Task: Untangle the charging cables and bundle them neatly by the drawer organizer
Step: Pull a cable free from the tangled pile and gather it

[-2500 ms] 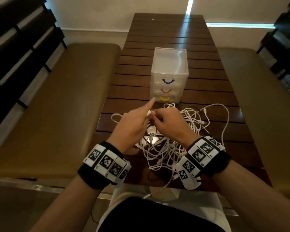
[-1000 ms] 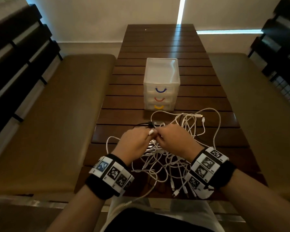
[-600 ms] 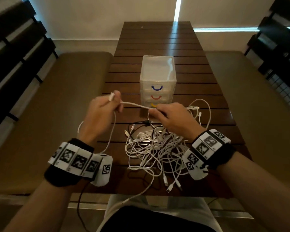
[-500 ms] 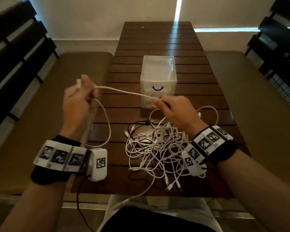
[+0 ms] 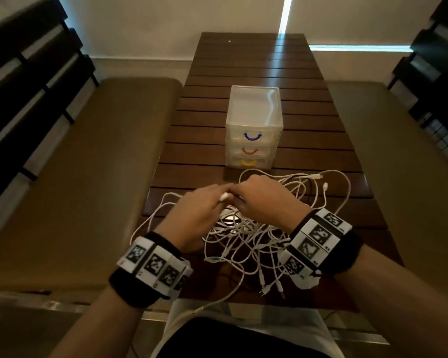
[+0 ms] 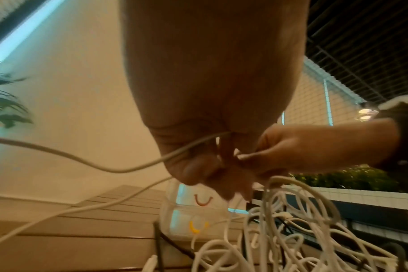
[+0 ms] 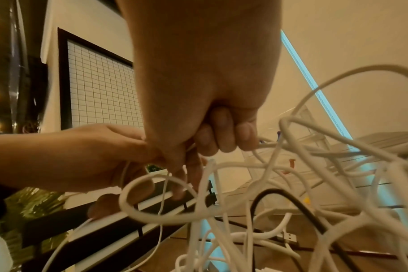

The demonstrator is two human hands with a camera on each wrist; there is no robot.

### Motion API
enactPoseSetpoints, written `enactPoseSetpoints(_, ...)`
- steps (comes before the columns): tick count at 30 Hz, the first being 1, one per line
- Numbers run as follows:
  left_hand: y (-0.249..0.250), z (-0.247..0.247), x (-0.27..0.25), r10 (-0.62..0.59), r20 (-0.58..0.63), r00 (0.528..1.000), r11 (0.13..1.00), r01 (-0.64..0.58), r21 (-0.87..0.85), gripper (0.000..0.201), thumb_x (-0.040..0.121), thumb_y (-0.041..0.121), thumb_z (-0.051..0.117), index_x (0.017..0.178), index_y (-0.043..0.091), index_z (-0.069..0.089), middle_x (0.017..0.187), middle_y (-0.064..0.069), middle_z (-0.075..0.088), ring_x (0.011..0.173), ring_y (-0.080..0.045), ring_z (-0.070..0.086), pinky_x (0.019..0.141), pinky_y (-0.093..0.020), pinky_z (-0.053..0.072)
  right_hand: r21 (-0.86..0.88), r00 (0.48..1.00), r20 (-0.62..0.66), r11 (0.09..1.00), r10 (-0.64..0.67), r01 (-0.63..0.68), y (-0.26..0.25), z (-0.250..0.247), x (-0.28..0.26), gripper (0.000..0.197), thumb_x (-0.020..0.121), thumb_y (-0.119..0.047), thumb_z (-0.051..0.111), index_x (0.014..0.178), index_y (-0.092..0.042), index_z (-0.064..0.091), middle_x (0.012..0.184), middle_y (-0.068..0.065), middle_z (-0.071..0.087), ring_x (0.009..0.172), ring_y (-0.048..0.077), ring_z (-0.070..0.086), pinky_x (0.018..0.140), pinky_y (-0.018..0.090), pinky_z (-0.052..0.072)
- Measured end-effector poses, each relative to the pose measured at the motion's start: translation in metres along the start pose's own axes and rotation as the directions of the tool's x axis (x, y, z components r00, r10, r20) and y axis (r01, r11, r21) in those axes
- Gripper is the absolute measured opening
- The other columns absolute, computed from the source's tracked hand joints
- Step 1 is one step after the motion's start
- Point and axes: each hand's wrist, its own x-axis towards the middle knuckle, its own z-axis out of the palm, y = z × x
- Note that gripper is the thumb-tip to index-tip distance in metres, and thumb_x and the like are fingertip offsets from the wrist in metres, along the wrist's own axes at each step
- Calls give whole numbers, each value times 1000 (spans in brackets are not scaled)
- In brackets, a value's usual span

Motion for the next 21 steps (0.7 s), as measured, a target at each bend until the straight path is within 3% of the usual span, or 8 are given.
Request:
enactPoseSetpoints(3,7,-2,4,-2,-33,999,1000,3,6,36,103,41,32,86,23,58,83,7,59,82,-17,60,72,-37,46,67,1000,-17,998,-13,14,8,-2,-5,35,100,-42,43,86,-18,65,70,-3,59,68,21,61,61,37,50)
enactPoseSetpoints(7,10,-23,0,52,-190,980,993,-72,-98,34,103,32,40,77,29,62,75,7,64,67,-10,58,63,-32,45,187,999,-25,982,23,-18,16,-6,-7,58,94,-68,32,73,-22,60,60,-5,57,52,8,52,51,23,35)
enactPoseSetpoints(10,-3,-54,-7,-122,-430,894,905,-78,-417,38,102,35,44,67,29,58,63,9,59,57,-15,51,59,-31,39,290,990,-70,952,122,-96,32,-12,-10,57,96,-64,31,69,-22,59,57,-5,55,49,9,50,53,26,36)
enactPoseSetpoints(13,-21,-85,-14,-255,-539,803,816,-120,-565,47,98,51,40,63,24,54,48,14,45,46,-3,37,49,-25,29,328,972,-171,940,160,-97,44,-20,-16,48,101,-49,42,59,-26,49,53,-9,50,48,5,46,52,27,31)
enactPoseSetpoints(15,-34,-84,-16,-308,-567,764,832,-73,-551,45,100,49,39,64,25,53,52,13,48,50,-7,42,51,-27,34,341,970,-216,939,111,-31,39,-26,-15,42,101,-43,47,64,-24,52,55,-11,48,50,3,45,52,25,31)
enactPoseSetpoints(18,-54,-66,-15,-443,-553,706,847,127,-516,43,102,45,37,70,25,56,68,-2,55,65,-24,52,61,-39,41,326,967,-240,945,85,-2,30,-26,-12,36,103,-39,45,79,-15,58,64,-6,55,58,9,51,56,27,36)
enactPoseSetpoints(20,-65,-53,-16,-435,-556,708,896,276,-349,34,104,34,37,84,24,63,84,-5,62,82,-26,60,71,-42,46,286,977,-180,957,111,-56,28,-22,-11,35,104,-39,42,84,-16,60,70,-1,61,64,16,56,60,31,41)
enactPoseSetpoints(21,-63,-49,-17,-371,-568,734,929,290,-232,29,104,26,37,99,23,66,100,-5,64,94,-26,61,79,-42,48,237,984,-122,967,126,-94,27,-20,-10,35,104,-39,42,84,-17,61,70,0,62,66,18,58,61,31,43)
